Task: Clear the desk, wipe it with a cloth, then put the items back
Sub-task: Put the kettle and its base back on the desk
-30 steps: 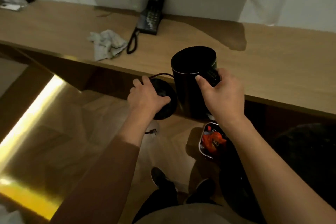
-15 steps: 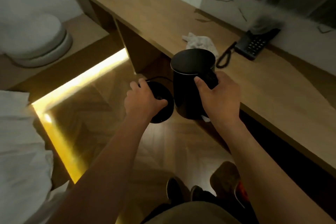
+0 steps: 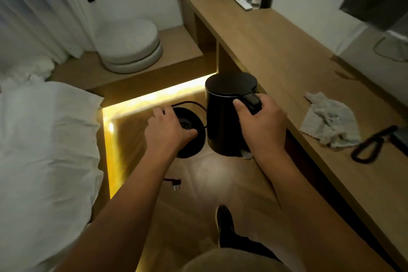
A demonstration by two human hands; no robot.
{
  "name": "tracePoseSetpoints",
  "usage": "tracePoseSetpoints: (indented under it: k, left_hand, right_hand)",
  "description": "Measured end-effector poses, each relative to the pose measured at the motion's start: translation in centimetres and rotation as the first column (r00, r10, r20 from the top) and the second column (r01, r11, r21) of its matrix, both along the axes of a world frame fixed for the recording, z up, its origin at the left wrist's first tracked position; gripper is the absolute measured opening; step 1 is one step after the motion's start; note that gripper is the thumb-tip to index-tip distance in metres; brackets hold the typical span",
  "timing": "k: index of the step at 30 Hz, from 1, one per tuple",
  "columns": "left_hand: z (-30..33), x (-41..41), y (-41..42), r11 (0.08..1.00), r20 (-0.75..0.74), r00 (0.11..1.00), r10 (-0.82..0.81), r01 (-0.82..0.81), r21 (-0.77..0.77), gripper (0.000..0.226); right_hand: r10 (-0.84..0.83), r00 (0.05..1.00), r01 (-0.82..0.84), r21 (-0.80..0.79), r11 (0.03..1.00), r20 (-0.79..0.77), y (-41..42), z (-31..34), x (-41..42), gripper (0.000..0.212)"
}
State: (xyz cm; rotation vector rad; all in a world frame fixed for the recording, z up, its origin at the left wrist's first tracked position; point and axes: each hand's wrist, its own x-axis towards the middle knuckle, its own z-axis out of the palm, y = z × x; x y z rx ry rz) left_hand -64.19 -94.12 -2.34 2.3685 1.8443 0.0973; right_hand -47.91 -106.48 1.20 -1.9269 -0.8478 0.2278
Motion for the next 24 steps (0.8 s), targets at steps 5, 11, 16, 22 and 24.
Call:
tracePoseSetpoints:
  k: [5,11,16,22,24]
  left_hand:
    - [1.6,2.1,6.9,0.996,0.011,0.998,0.066,-0.067,0.052,0.098]
    - [2.2,3.6,14.7,0.991,0.046,0.993,0.109,-0.112,0.070,0.103]
    - [1.2,4.7,22.8,0.993,0.037,0.994,0.105,-0.107,0.052,0.104]
    - [1.2,5.0,34.6,0.996,0.066,0.994,0.088,-0.089,0.008,0.106]
    - [1.8,5.0,38.5,0.997,0.066,0.994,0.082,-0.082,-0.001,0.107]
  right_hand:
    - [0.071,0.997,-0.070,0.041,0.997,-0.025,7.9,1.1,2.5,0.031]
    - [0.098,0.995,-0.098,0.082,0.992,0.001,16.1,1.9,4.5,0.027]
    - [0.097,0.995,-0.097,0.106,0.990,0.008,24.2,1.4,5.3,0.032]
    - [0.050,0.999,-0.051,0.115,0.992,0.010,35.6,1.4,5.6,0.034]
    - [0.025,1.000,-0.026,0.112,0.993,0.013,39.4,1.8,5.6,0.033]
